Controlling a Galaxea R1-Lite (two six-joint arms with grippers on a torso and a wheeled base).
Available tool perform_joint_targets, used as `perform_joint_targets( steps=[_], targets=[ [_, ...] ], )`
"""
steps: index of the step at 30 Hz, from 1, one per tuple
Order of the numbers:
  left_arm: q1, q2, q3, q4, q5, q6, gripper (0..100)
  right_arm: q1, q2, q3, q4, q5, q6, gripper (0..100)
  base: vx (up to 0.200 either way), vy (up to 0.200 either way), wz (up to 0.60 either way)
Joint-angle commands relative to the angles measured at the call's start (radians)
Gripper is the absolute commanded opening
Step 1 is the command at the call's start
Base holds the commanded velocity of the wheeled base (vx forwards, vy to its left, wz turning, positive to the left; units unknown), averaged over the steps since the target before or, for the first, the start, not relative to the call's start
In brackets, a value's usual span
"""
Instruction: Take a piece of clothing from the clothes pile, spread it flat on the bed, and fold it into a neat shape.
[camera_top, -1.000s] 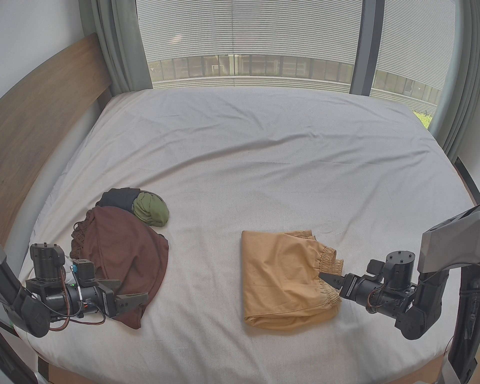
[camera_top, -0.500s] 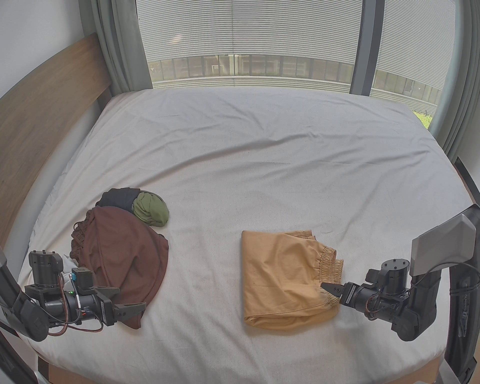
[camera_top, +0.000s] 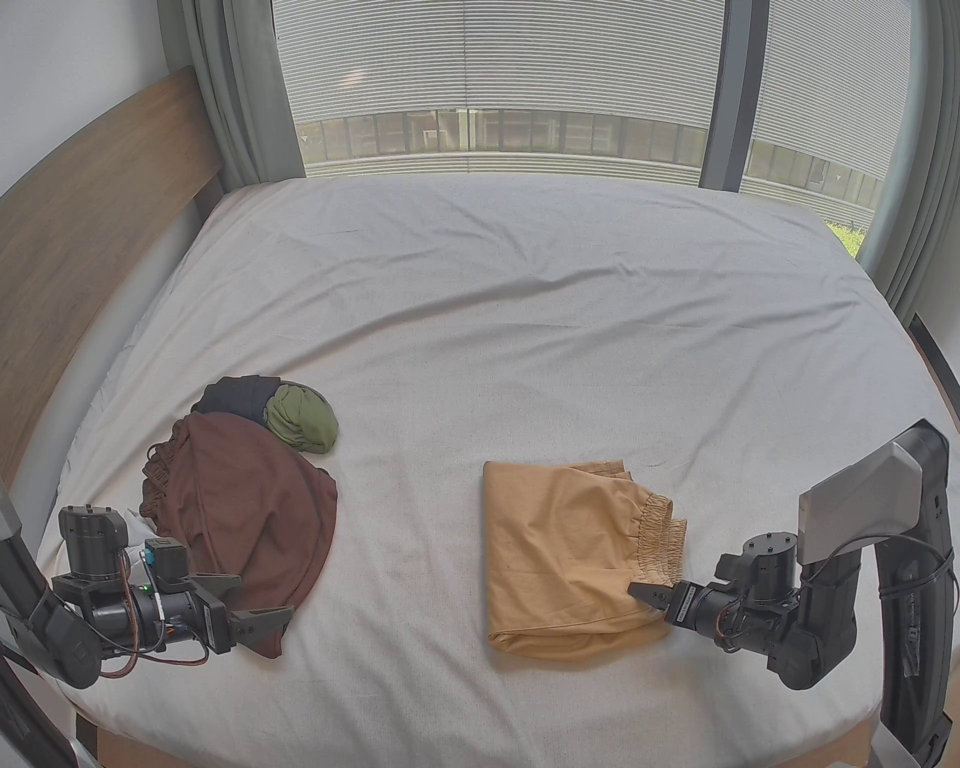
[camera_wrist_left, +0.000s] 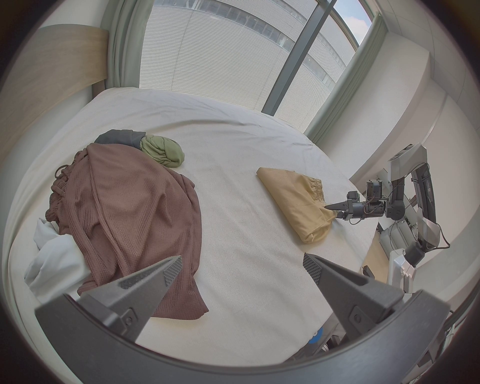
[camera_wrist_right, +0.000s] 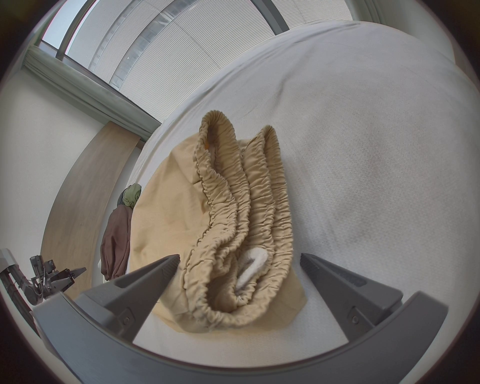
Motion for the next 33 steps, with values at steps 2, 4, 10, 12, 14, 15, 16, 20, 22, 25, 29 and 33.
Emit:
perform_joint_targets(
  steps=[2,4,10,12,14,15,16,20,22,25,29,33],
  targets=[
    [0.001,0.016,0.012,-0.019,0.000,0.000,100,0.019,0.050,-0.028,0.000,0.001,0.005,100,0.000,0.000,0.00],
    [0.001,0.016,0.015,-0.025,0.000,-0.002,100,0.029,0.061,-0.041,0.000,0.000,0.008,100,0.000,0.000,0.00],
    [-0.001,0.018,0.017,-0.025,-0.006,0.000,100,0.055,0.076,-0.059,-0.001,0.001,0.016,100,0.000,0.000,0.00],
    [-0.001,0.022,0.017,-0.025,-0.006,0.000,100,0.065,0.076,-0.062,-0.001,0.001,0.030,100,0.000,0.000,0.00],
    [-0.001,0.022,0.017,-0.026,-0.006,0.000,100,0.073,0.076,-0.068,-0.001,0.001,0.046,100,0.000,0.000,0.00],
    [-0.002,0.022,0.018,-0.026,-0.006,0.000,100,0.075,0.076,-0.073,-0.001,0.000,0.053,100,0.000,0.000,0.00],
    [-0.002,0.022,0.018,-0.026,-0.006,0.000,100,0.076,0.076,-0.078,-0.001,0.000,0.056,100,0.000,0.000,0.00],
    [-0.004,0.022,0.025,-0.030,-0.006,0.000,100,0.079,0.076,-0.082,-0.001,-0.002,0.062,100,0.000,0.000,0.00],
    [-0.005,0.022,0.026,-0.031,-0.006,0.000,100,0.081,0.076,-0.082,-0.001,-0.002,0.062,100,0.000,0.000,0.00],
    [-0.005,0.024,0.028,-0.031,-0.006,0.001,100,0.081,0.076,-0.084,-0.001,-0.002,0.065,100,0.000,0.000,0.00],
    [-0.007,0.024,0.028,-0.031,-0.006,0.001,100,0.082,0.076,-0.084,-0.003,-0.002,0.068,100,0.000,0.000,0.00],
    [-0.005,0.024,0.029,-0.031,-0.006,0.001,100,0.084,0.076,-0.084,-0.003,-0.002,0.068,100,0.000,0.000,0.00]
  ],
)
